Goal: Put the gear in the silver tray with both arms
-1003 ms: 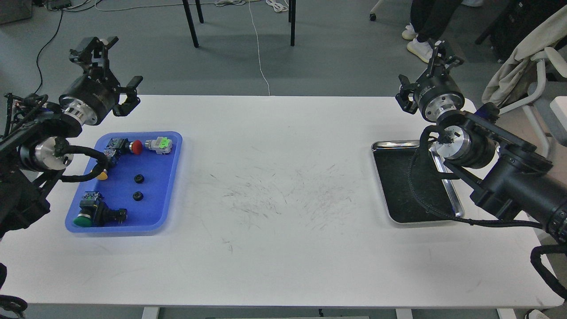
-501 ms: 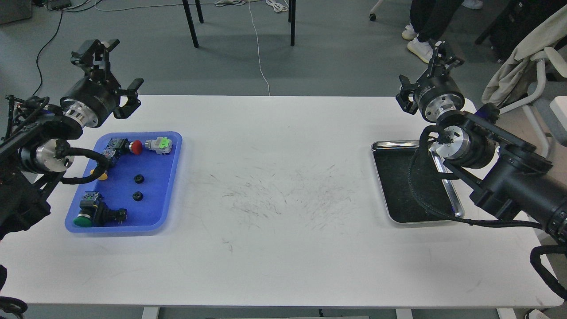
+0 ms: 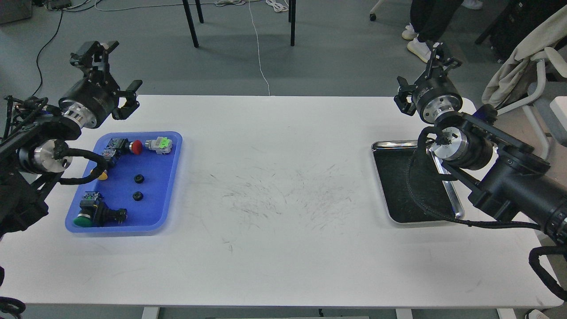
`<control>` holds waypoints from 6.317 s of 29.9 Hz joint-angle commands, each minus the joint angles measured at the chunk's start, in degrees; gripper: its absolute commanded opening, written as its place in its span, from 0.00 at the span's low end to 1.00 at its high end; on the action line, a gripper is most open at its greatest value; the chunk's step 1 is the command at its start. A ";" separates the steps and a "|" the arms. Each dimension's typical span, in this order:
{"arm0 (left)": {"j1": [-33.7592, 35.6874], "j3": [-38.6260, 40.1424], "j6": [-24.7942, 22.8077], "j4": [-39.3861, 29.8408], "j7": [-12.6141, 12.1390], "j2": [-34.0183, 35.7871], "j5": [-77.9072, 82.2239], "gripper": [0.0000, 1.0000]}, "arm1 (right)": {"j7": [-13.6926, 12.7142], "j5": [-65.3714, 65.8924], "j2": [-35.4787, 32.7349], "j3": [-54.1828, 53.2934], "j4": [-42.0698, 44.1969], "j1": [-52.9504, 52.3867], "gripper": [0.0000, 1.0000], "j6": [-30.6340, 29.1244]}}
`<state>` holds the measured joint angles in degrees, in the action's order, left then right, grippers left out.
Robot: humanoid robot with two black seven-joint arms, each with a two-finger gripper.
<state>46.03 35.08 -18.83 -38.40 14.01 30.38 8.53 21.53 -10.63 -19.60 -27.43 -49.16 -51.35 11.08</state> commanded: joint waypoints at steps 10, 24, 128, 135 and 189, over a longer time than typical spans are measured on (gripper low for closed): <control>0.73 -3.79 -0.68 -0.01 0.40 -0.06 0.35 0.99 | 0.00 0.00 -0.09 -0.17 -0.06 0.20 0.99 0.25; 2.92 -9.15 -1.21 -0.01 0.14 2.13 0.88 0.99 | 0.00 0.00 0.00 -0.17 -0.15 0.46 0.99 0.25; 25.43 -61.36 16.98 -12.49 13.99 10.22 75.05 0.98 | 0.18 0.00 0.53 -0.08 -1.29 1.08 0.99 0.25; 21.47 -61.71 19.27 -7.23 13.99 10.49 81.21 0.96 | 0.18 0.00 0.44 0.09 -1.46 0.99 0.99 0.25; 7.75 -46.20 35.44 -19.09 13.94 15.85 20.28 0.94 | 0.27 0.26 2.55 -0.08 -1.73 2.04 0.99 1.31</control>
<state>51.41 -1.11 18.11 -56.87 28.00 45.17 24.07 21.80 -10.37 -17.07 -27.49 -50.68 -49.32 12.40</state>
